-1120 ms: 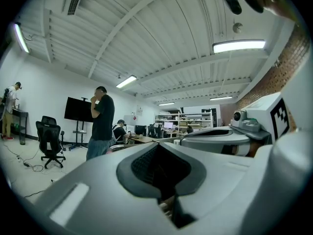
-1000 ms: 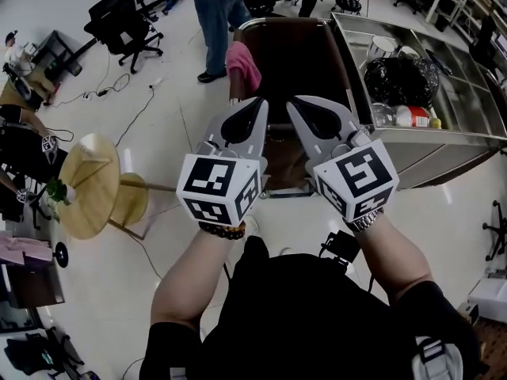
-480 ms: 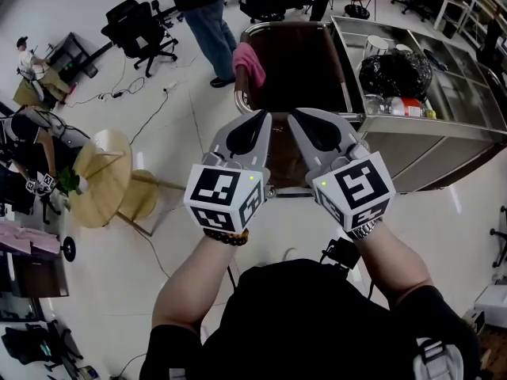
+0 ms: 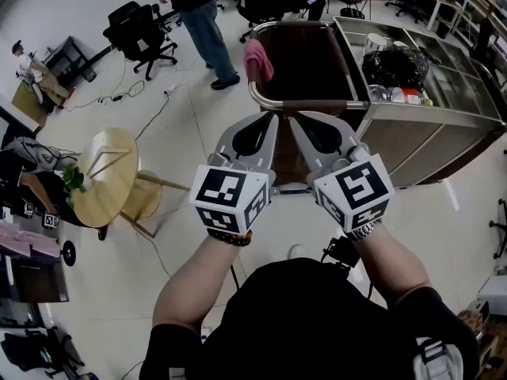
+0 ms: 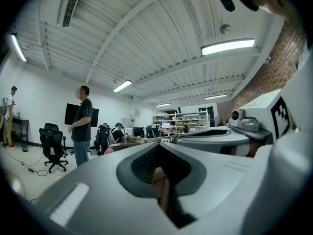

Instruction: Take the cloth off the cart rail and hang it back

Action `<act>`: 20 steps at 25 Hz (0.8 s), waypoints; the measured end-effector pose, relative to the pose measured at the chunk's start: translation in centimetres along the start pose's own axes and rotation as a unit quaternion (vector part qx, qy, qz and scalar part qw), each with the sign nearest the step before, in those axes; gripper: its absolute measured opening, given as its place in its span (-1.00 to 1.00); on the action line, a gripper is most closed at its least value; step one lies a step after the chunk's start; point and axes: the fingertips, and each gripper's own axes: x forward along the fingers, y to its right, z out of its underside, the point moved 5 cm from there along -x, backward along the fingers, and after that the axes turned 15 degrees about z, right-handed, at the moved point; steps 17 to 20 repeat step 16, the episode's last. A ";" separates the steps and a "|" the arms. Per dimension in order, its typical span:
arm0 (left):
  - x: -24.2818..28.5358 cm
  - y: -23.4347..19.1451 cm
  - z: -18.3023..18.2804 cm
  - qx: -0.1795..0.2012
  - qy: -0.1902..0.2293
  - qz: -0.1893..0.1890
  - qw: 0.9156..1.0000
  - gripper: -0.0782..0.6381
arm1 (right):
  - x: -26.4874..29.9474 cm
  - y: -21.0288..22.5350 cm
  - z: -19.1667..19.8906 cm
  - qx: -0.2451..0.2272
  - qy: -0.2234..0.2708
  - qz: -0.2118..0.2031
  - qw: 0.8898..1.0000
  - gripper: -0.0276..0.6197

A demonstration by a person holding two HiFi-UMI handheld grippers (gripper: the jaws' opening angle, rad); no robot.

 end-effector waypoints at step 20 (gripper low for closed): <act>-5.9 2.9 -3.9 0.005 0.023 0.026 0.999 -0.78 | -4.3 -5.2 -3.5 -0.006 -0.004 0.035 0.999 -0.92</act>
